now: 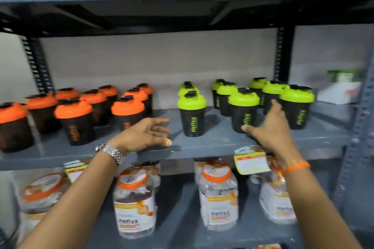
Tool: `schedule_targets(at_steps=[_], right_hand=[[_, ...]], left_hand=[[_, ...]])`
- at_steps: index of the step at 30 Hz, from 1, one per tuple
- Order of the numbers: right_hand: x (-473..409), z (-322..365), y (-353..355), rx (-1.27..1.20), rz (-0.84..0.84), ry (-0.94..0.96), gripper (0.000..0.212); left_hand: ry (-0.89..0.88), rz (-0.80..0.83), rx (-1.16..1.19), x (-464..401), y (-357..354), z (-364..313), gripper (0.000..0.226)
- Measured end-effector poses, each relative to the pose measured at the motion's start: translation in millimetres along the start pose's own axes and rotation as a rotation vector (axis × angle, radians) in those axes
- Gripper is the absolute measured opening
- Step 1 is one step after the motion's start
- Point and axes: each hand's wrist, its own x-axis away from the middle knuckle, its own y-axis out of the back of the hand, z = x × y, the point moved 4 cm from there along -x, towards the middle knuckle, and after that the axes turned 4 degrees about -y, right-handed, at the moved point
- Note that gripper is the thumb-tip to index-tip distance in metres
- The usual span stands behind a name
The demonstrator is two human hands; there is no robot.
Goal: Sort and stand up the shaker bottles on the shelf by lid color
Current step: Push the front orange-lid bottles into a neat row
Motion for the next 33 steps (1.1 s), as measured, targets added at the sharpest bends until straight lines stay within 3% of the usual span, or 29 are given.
schedule_targets(at_steps=[3, 5, 8, 10, 12, 15, 18, 25, 28, 33], right_hand=[[55.5, 48.1, -2.2, -0.152, -0.25, 0.189, 0.102], [80.2, 82.8, -18.0, -0.282, -0.281, 0.332, 0.086], [94.6, 133.9, -68.1, -0.444, -0.098, 0.463, 0.073], [97.0, 160.6, -111.9, -0.458, 0.071, 0.449, 0.075], [93.7, 178.9, -162.6, -0.417, 0.289, 0.348, 0.089], [87.2, 189.9, -219.2, -0.367, 0.515, 0.171, 0.115], [78.1, 192.7, -250.3, -0.369, 0.589, 0.111, 0.108], [87.1, 206.9, -271.5, -0.447, 0.64, 0.078, 0.099], [88.8, 202.6, -272.9, -0.466, 0.634, 0.086, 0.104], [101.1, 208.0, -257.3, -0.402, 0.565, 0.077, 0.089]], left_hand=[[-0.085, -0.153, -0.01, 42.8, 45.9, 2.9, 0.06], [-0.21, -0.503, -0.104, 72.2, 82.7, 7.3, 0.039], [-0.353, -1.108, -0.215, 121.8, 136.8, 28.5, 0.033], [-0.298, -1.267, -0.259, 138.1, 163.1, 52.1, 0.05], [-0.138, -1.188, -0.264, 136.1, 185.6, 77.9, 0.078], [0.091, -0.842, -0.193, 116.5, 201.0, 107.6, 0.116], [0.108, -0.573, -0.124, 100.2, 206.1, 121.0, 0.118], [0.039, -0.444, -0.033, 83.4, 216.0, 137.2, 0.079], [0.024, -0.492, -0.035, 90.1, 221.5, 143.8, 0.084], [0.032, -0.505, 0.014, 94.5, 230.8, 157.3, 0.091]])
